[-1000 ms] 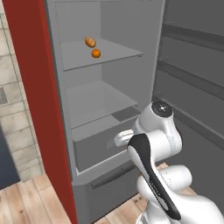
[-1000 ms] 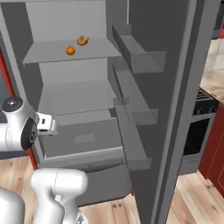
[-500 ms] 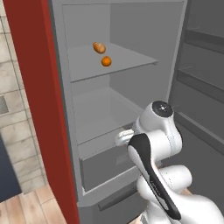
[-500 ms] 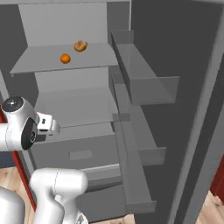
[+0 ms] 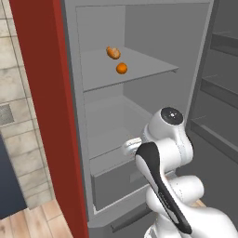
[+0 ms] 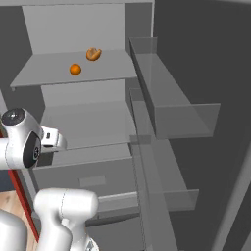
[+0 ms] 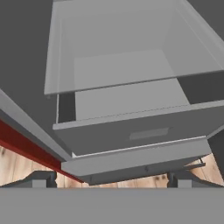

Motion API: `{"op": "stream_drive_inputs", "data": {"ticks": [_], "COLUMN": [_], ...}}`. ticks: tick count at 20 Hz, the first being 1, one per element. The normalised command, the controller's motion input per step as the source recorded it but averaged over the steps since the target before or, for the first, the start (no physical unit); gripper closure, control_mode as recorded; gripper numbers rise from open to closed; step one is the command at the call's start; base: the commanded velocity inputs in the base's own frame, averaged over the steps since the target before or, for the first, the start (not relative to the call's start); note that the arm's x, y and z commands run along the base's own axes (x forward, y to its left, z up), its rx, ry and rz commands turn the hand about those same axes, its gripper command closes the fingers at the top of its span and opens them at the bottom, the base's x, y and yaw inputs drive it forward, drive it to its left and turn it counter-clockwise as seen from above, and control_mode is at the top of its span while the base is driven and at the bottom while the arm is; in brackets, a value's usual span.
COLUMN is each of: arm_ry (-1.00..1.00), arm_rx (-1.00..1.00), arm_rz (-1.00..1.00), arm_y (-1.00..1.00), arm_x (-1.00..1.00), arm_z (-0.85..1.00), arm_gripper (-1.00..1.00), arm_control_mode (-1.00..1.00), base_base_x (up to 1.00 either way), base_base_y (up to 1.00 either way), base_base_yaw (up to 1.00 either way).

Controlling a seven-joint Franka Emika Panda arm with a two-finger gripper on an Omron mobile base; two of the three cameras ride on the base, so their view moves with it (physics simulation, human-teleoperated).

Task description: Pick up the pear and tangerine from the fridge and place one fruit on each plate on the dining counter.

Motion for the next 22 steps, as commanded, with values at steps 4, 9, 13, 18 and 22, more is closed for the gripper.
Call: {"op": "stream_drive_inputs", "data": {"ticks": [4, 9, 13, 18, 22], "arm_ry": [0.0, -0.21, -0.35, -0.12, -0.16], "arm_rx": [0.0, 0.07, 0.1, 0.01, 0.0], "arm_rz": [0.0, 0.0, 0.0, 0.0, 0.0], "arm_y": [0.0, 0.0, 0.0, 0.0, -0.01], "arm_x": [0.0, -0.01, -0.02, 0.0, 0.0], "arm_z": [0.0, 0.1, 0.44, 0.62, 0.67], "arm_gripper": [-1.0, -1.0, -1.0, -1.0, -1.0], "arm_control_mode": [1.0, -1.0, -1.0, -1.0, -1.0], "base_base_x": [0.0, 0.0, 0.0, 0.0, 0.0], "base_base_y": [0.0, 0.0, 0.0, 0.0, 0.0], "base_base_yaw": [0.0, 0.0, 0.0, 0.0, 0.0]}}
